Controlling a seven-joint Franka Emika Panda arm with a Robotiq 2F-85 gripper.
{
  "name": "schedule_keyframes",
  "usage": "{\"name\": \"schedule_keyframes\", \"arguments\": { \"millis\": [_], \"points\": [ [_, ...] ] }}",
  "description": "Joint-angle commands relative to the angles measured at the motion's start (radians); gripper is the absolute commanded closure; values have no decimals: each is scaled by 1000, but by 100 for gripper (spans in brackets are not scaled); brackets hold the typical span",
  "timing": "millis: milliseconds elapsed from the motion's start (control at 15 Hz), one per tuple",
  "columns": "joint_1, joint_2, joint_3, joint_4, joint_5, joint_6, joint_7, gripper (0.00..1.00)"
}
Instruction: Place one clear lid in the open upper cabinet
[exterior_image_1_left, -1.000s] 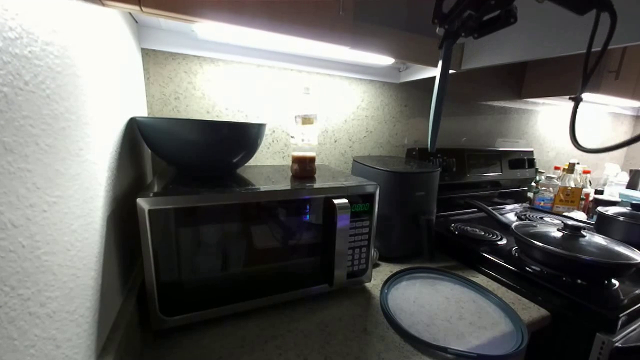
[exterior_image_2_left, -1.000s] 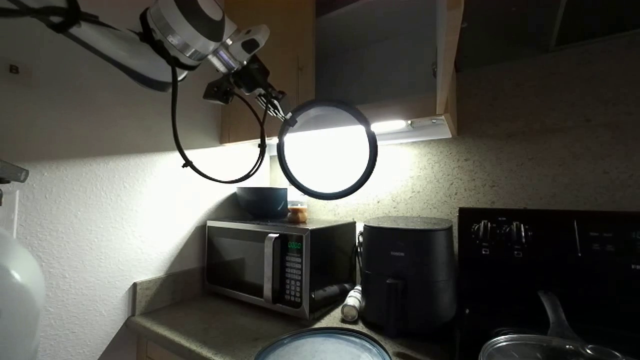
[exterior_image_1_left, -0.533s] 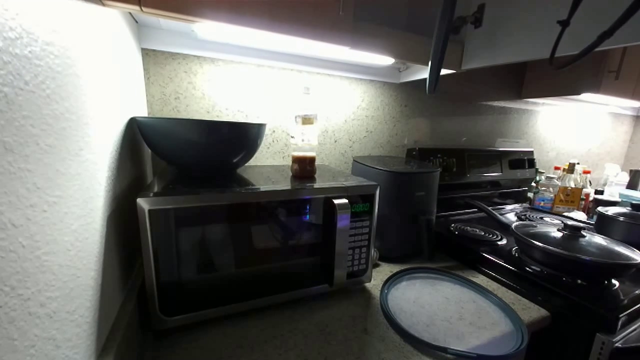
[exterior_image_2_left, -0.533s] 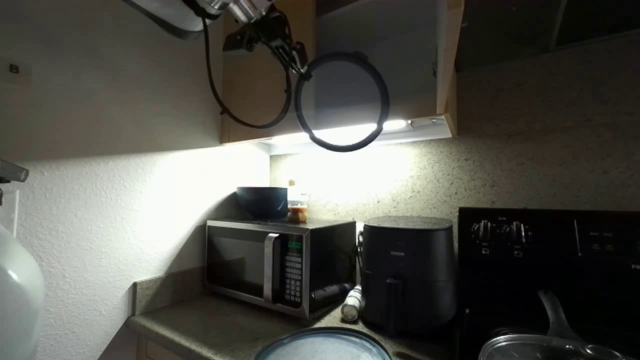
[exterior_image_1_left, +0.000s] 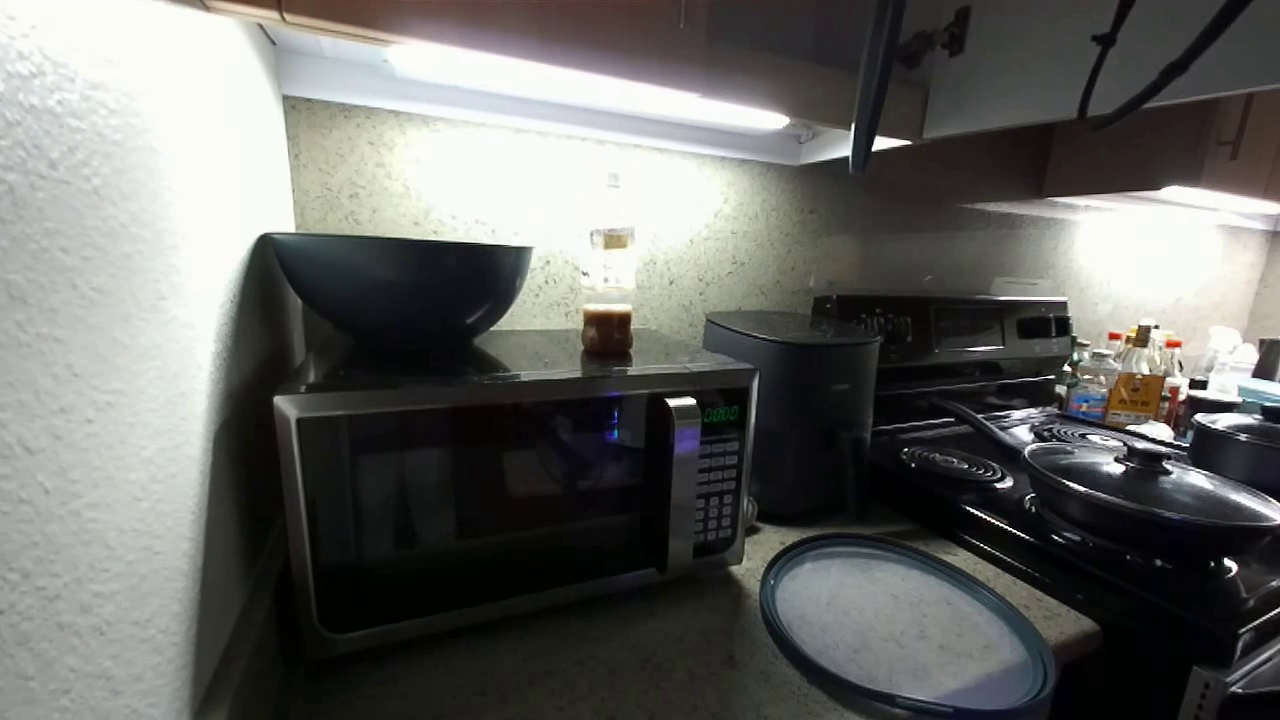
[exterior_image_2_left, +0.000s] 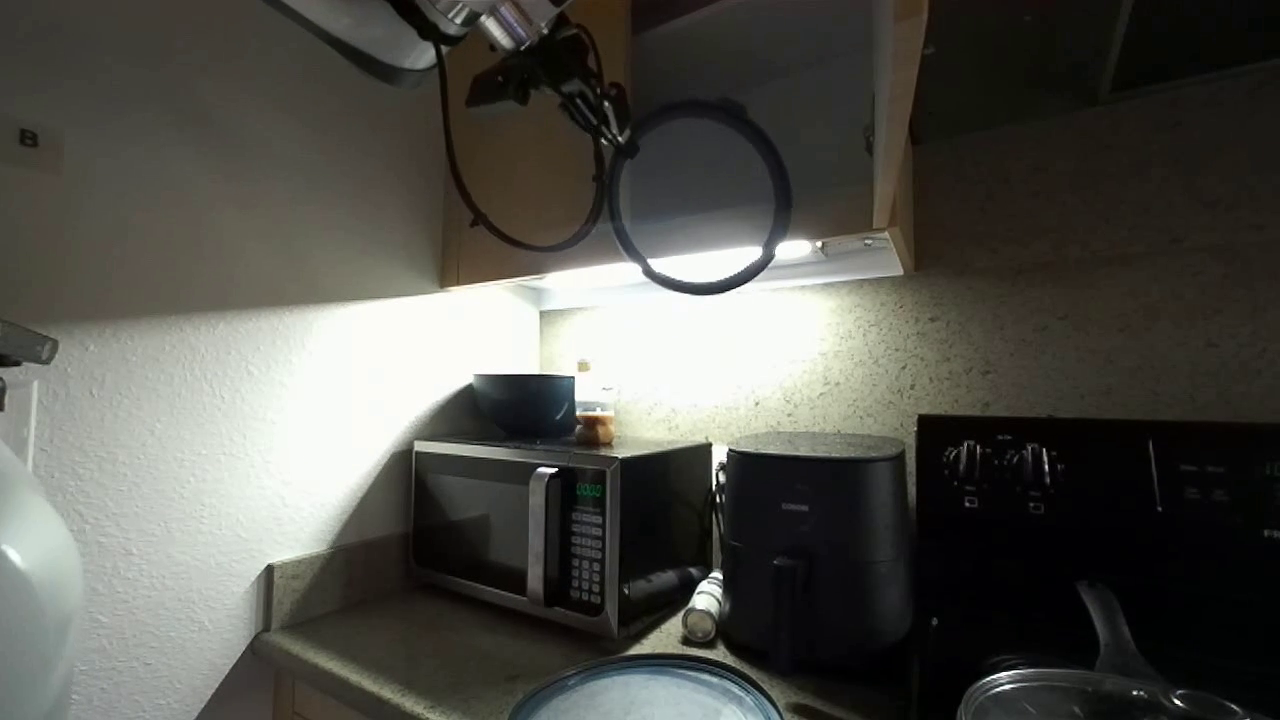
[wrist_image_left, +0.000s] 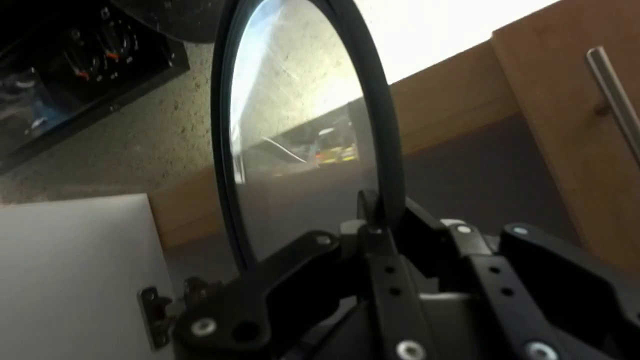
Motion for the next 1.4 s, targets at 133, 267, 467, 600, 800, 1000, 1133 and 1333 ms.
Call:
{"name": "schedule_keyframes", "arguments": {
  "millis": [133, 267, 467, 600, 800, 1000, 1133, 1333],
  "points": [
    [-65, 81, -14, 206, -133, 127, -84, 93],
    [-42, 134, -47, 278, -106, 217, -156, 93],
    [-15, 241, -86, 390, -60, 370, -252, 93],
    [-7, 310, -104, 449, -24, 433, -288, 93],
    [-29, 257, -90, 381, -61, 382, -222, 89],
    [-27, 248, -86, 380, -61, 379, -221, 93],
    [2, 276, -105, 398, -21, 399, -242, 93],
    [66, 332, -142, 434, 71, 417, -284, 93]
  ]
}}
